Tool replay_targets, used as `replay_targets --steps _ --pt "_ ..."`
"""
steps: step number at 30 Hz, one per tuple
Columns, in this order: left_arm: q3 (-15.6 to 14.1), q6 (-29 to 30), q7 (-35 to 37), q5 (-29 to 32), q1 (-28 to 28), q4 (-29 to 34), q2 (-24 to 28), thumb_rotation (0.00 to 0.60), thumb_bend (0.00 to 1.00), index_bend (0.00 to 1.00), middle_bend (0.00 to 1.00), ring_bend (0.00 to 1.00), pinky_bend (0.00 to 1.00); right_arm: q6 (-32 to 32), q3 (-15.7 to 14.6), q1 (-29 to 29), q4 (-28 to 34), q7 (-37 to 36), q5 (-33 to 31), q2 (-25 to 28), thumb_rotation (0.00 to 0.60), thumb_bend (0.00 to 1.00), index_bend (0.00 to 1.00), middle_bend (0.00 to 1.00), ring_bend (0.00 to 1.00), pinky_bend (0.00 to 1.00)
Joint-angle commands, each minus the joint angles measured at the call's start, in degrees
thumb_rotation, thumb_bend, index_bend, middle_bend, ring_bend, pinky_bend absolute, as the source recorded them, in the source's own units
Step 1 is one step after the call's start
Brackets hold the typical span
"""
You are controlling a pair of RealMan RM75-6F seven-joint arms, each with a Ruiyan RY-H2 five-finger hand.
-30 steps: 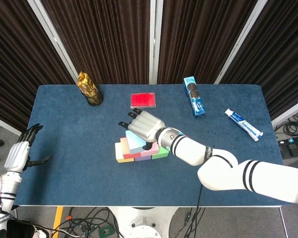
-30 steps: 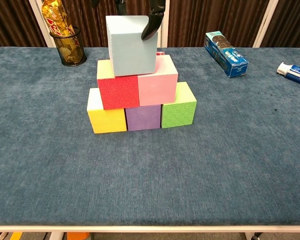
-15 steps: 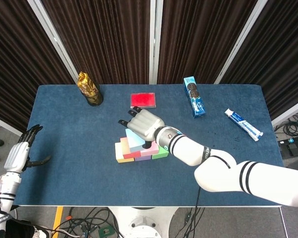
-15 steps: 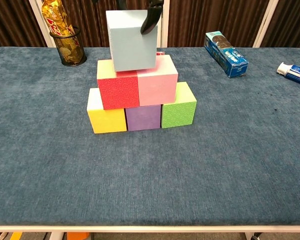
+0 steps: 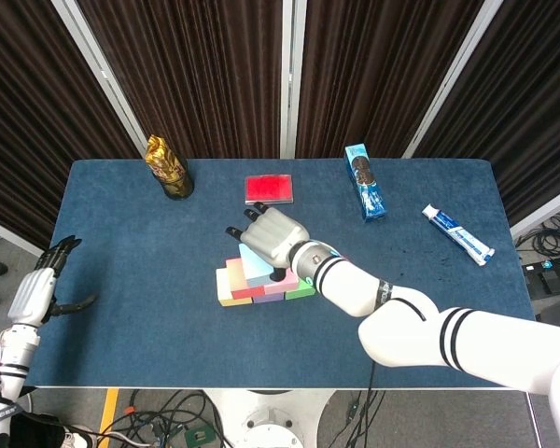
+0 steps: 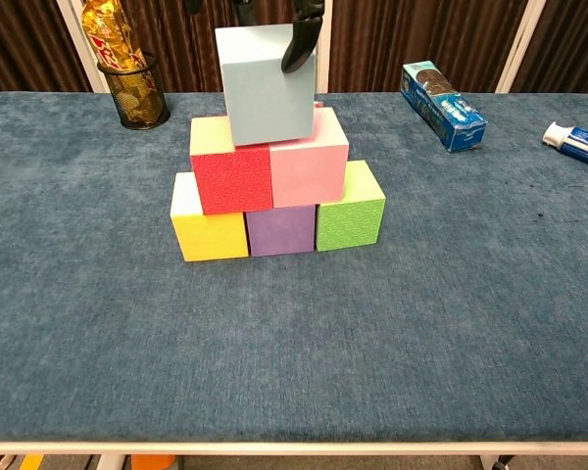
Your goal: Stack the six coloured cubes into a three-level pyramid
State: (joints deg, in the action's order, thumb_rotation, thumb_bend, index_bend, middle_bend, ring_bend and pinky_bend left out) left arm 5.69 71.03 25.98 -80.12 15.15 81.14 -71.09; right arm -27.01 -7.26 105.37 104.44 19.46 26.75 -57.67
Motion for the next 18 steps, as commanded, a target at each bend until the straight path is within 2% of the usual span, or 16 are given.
replay_targets --steps 1,18 --pt "0.02 0.00 0.03 0.02 0.00 0.03 0.04 0.600 0.20 0.07 0.02 0.00 0.00 -0.41 -0.10 0.22 0.12 -0.07 -0.35 -0.13 0.600 0.23 0.00 0.47 0.02 0.00" --pt "-0.17 -0.26 0.67 0.06 -0.08 -0.39 -0.05 0.600 0.20 0.07 0.02 0.00 0.00 -1.68 -1.56 2.15 0.20 0.62 -3.40 -1.22 0.600 0.21 0.00 0.49 0.02 0.00"
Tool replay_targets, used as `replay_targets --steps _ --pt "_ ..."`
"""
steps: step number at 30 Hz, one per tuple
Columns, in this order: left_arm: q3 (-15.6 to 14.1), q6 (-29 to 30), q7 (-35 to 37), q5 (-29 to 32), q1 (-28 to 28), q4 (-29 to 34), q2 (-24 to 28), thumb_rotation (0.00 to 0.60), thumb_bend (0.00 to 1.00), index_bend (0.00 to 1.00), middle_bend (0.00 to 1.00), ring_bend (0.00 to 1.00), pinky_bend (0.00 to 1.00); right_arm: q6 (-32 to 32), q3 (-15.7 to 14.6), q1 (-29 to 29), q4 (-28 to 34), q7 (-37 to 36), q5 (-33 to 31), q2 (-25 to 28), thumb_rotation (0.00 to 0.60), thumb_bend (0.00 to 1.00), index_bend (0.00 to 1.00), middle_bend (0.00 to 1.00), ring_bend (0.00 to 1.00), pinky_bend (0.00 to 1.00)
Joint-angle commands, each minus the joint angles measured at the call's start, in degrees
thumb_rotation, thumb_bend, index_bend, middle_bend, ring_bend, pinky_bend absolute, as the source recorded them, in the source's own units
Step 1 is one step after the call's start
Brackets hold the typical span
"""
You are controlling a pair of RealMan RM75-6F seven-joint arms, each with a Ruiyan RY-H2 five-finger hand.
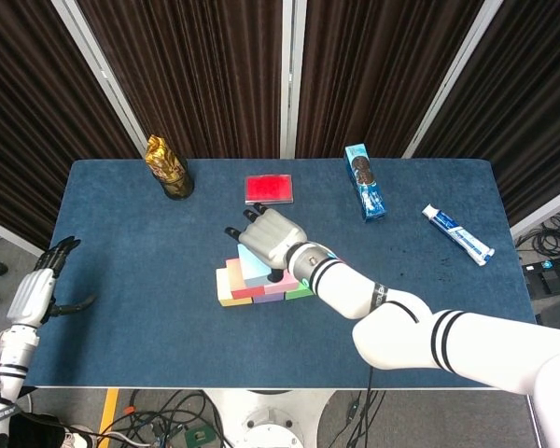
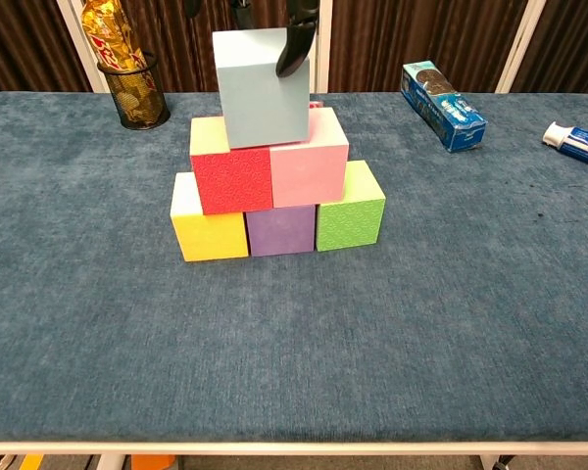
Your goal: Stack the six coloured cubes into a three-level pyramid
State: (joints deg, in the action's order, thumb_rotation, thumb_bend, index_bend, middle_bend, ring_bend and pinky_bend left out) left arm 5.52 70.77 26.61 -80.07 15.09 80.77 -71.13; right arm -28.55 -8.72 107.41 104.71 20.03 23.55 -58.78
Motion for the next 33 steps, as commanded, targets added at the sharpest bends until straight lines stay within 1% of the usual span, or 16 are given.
replay_targets --steps 1,16,33 --pt "-0.01 0.00 0.06 0.02 -0.03 -0.04 -0.01 0.600 0.20 0.07 0.02 0.00 0.00 -0.21 -0.15 0.16 -0.10 0.06 -0.34 -0.17 0.600 0.21 0.00 0.49 0.02 0.00" --pt "-0.02 -0.11 -0.06 -0.09 0.07 -0.06 0.35 0.600 0.20 0.08 0.02 0.00 0.00 0.04 -0.42 1.00 -0.09 0.21 -1.38 -0.13 0.600 0.20 0.00 0.50 0.02 0.00" --pt "-0.04 -0.20 -0.01 -0.04 0.12 0.06 0.42 0.600 0.20 0.08 0.02 0.00 0.00 -0.53 -1.64 1.90 -0.22 0.82 -2.85 -1.33 0.600 0.20 0.00 0.50 0.02 0.00"
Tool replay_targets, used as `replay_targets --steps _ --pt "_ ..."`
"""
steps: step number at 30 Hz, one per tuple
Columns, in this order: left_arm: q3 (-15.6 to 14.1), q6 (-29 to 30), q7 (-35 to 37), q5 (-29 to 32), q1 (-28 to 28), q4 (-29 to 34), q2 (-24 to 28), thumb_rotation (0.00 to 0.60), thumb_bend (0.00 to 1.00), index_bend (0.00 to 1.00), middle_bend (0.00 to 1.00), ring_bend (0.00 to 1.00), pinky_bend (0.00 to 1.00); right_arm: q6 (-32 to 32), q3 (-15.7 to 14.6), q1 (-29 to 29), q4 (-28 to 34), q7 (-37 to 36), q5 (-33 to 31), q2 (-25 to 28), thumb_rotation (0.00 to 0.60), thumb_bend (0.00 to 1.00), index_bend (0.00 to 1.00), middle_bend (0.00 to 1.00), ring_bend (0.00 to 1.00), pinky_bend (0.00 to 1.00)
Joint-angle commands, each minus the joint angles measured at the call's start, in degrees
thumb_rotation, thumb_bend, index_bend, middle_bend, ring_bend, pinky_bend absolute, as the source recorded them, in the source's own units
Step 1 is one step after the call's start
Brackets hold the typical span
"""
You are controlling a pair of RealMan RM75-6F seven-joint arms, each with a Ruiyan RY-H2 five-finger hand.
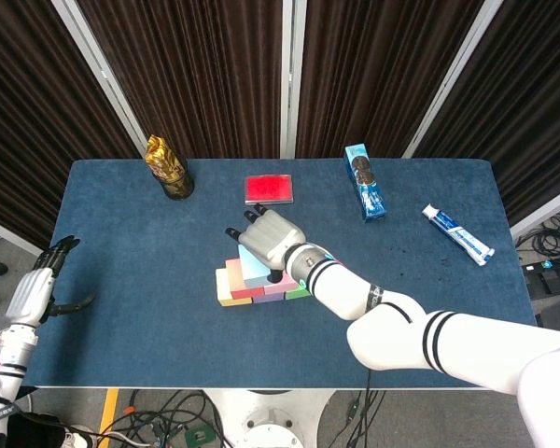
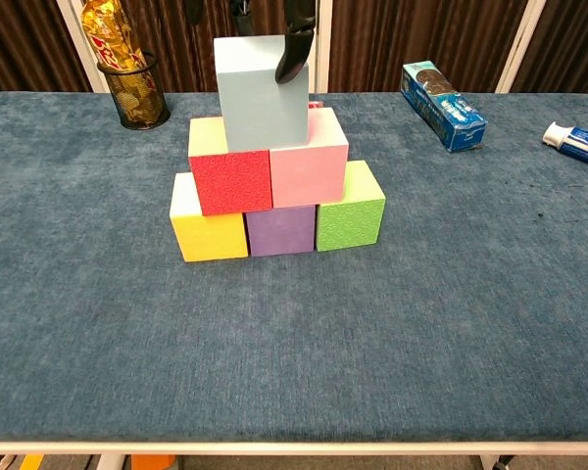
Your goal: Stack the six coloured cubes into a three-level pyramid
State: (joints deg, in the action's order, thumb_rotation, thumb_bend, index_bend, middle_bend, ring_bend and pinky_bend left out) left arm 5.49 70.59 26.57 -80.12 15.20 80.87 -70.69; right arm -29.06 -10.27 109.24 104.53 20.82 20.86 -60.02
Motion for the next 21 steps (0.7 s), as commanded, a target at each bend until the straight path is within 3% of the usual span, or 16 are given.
replay_targets --steps 1,10,21 --pt "0.00 -0.03 0.06 0.01 0.01 -0.08 -0.04 0.600 0.20 0.08 0.02 0.00 0.00 -0.07 -0.15 0.11 -0.07 0.07 -0.23 -0.14 0.600 0.20 0.00 0.50 0.02 0.00" --pt "-0.07 -0.07 0.28 0.00 -0.03 -0.17 -0.04 0.600 0.20 0.08 0.02 0.00 0.00 -0.61 -0.44 0.22 -0.26 0.26 -0.74 -0.76 0.600 0.18 0.00 0.49 0.02 0.00" --pt "-0.09 -0.08 0.32 0.02 -0.07 -0.24 -0.01 0.600 0.20 0.08 0.02 0.00 0.00 0.25 0.51 -0.59 -0.38 -0.71 -0.07 -0.54 0.600 0.03 0.00 0.31 0.01 0.00"
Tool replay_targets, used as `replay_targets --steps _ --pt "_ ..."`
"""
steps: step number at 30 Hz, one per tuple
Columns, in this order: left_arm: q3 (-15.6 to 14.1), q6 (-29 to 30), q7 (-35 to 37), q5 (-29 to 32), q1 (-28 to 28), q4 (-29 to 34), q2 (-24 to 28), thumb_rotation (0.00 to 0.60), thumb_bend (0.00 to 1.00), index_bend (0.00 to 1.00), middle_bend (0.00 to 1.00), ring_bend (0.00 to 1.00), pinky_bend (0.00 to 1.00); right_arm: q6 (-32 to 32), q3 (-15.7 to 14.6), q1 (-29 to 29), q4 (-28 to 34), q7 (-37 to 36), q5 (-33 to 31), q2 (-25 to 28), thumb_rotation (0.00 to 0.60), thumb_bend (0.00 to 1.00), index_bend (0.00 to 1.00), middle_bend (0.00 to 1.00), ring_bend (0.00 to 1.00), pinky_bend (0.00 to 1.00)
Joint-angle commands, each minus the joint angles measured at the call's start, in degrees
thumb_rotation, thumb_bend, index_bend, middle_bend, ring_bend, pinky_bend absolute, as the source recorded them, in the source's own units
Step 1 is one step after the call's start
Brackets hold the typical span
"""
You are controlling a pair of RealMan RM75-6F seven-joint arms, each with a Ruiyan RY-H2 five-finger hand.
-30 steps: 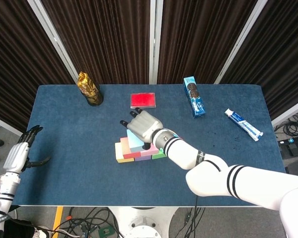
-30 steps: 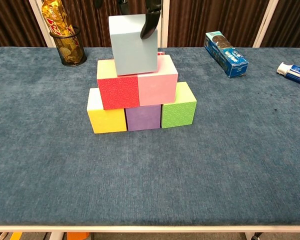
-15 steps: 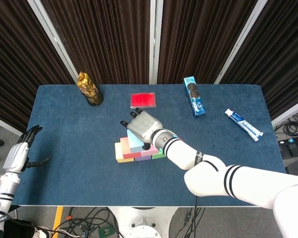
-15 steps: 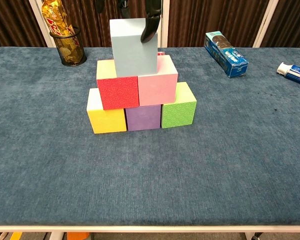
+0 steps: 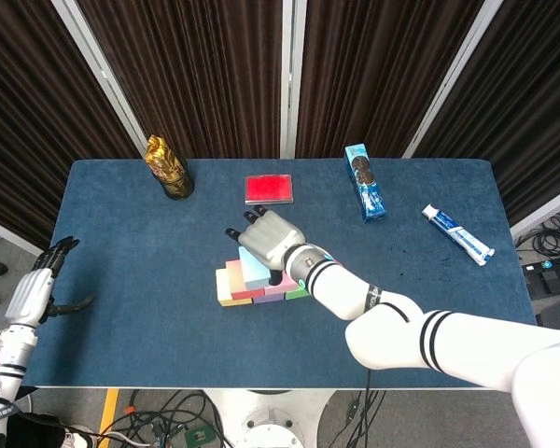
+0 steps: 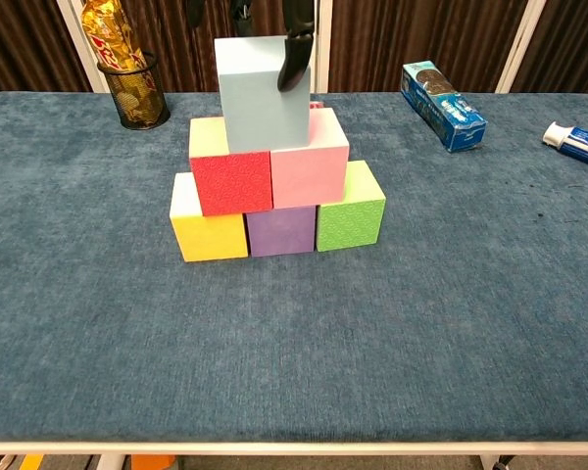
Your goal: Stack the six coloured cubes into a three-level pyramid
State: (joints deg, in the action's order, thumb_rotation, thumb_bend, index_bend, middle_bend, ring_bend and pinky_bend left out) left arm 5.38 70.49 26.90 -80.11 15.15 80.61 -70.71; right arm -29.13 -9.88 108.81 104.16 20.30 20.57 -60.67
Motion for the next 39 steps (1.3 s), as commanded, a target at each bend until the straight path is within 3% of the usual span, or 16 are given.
replay_targets --steps 1,8,16,21,25,28,32,36,39 --pt "0.02 0.06 -0.02 0.00 -0.03 0.05 0.04 0.600 0.20 0.08 0.02 0.00 0.00 0.62 0.19 -0.26 -0.01 -0.38 0.33 0.18 0.600 0.02 0.00 0.30 0.00 0.00" --pt "-0.04 -0.11 -0.02 0.15 -0.07 -0.01 -0.04 0.600 0.20 0.07 0.02 0.00 0.00 1.32 0.39 -0.60 -0.48 -1.06 0.95 0.00 0.600 0.00 0.00 0.26 0.00 0.00" --pt "0.03 -0.07 -0.13 0.13 -0.02 -0.02 -0.01 0.600 0.20 0.07 0.02 0.00 0.00 1.11 0.74 -0.97 -0.36 -1.97 1.37 0.20 0.600 0.00 0.00 0.05 0.00 0.00" --pt "0.16 -0.14 -0.29 0.41 -0.03 0.19 0.16 0.600 0.20 0.08 0.02 0.00 0.00 -2.32 2.39 -3.00 1.30 -3.19 3.17 1.39 0.600 0.00 0.00 0.00 0.00 0.00" --pt "0.66 0.78 -0.46 0.39 -0.21 0.98 1.09 0.600 0.20 0.08 0.02 0.00 0.00 -8.02 3.64 -7.47 6.17 -4.53 7.15 6.94 0.600 0.00 0.00 0.00 0.00 0.00" --pt "1.04 1.91 -0.94 0.27 -0.53 2.03 2.17 0.600 0.20 0.08 0.02 0.00 0.00 -14.92 2.54 -13.19 11.38 -4.40 11.60 13.35 0.600 0.00 0.00 0.00 0.00 0.00" --pt "1.55 4.13 -2.70 -0.03 -1.14 3.01 3.18 0.600 0.19 0.08 0.02 0.00 0.00 -27.97 -1.31 -24.77 17.44 -2.71 19.94 19.12 0.600 0.00 0.00 0.00 0.00 0.00" --pt "1.90 7.70 -5.61 -0.82 -2.28 3.87 3.82 0.600 0.17 0.08 0.02 0.00 0.00 -42.82 -6.07 -40.48 19.17 -2.14 32.70 19.04 0.600 0.00 0.00 0.00 0.00 0.00" --pt "1.98 11.46 -8.38 -2.09 -3.48 4.12 3.74 0.600 0.16 0.08 0.02 0.00 0.00 -50.01 -8.74 -51.04 17.34 -4.18 40.50 16.85 0.600 0.00 0.00 0.00 0.00 0.00"
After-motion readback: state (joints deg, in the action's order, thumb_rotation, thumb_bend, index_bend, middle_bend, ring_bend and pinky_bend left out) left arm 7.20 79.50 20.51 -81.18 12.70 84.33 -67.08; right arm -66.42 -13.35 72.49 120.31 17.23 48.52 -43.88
